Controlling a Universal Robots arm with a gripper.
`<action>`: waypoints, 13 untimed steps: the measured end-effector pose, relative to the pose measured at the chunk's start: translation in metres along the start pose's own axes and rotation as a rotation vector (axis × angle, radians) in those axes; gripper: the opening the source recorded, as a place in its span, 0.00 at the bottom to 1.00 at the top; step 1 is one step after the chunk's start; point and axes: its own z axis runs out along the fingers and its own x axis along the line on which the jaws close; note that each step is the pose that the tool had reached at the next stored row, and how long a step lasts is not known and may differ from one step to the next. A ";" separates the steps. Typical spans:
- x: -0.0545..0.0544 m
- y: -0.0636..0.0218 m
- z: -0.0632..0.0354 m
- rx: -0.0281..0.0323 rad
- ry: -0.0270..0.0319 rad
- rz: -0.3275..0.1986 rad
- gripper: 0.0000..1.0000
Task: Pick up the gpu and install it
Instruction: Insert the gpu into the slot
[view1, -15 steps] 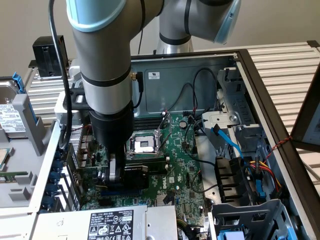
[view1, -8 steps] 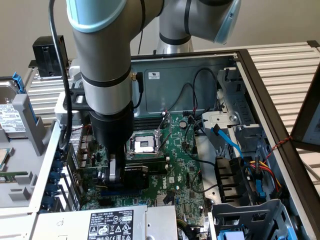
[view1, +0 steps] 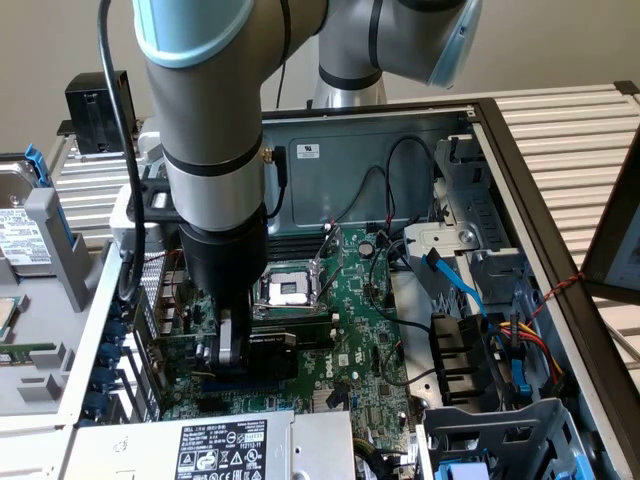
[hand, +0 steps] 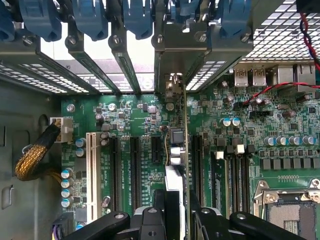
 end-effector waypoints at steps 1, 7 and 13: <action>0.000 0.0000 0.0001 0.0000 -0.0001 0.000 0.28; 0.000 0.0001 0.0004 -0.0010 0.0001 0.000 0.28; 0.000 0.0001 0.0011 -0.0017 0.0002 0.000 0.28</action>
